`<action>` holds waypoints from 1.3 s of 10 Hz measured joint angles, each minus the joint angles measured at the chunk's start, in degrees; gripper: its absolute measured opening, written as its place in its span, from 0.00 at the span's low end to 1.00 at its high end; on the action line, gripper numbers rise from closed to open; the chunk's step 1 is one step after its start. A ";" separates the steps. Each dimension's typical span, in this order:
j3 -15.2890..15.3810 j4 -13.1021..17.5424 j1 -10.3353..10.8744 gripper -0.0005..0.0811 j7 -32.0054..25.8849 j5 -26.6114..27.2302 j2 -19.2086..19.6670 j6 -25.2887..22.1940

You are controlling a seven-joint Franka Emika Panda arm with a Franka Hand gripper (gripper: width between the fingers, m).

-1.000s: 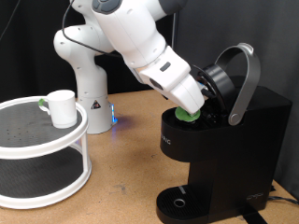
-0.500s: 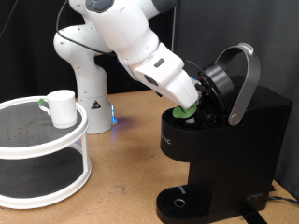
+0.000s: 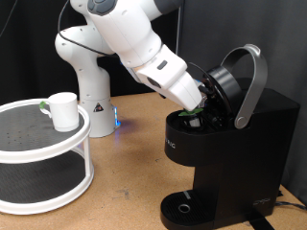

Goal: Make a cup of coffee with the keurig machine

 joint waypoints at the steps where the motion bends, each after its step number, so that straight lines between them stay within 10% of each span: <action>1: 0.13 0.10 0.17 0.99 0.00 1.23 0.00 0.71; 13: 0.34 4.62 0.08 0.99 2.29 3.09 2.89 0.12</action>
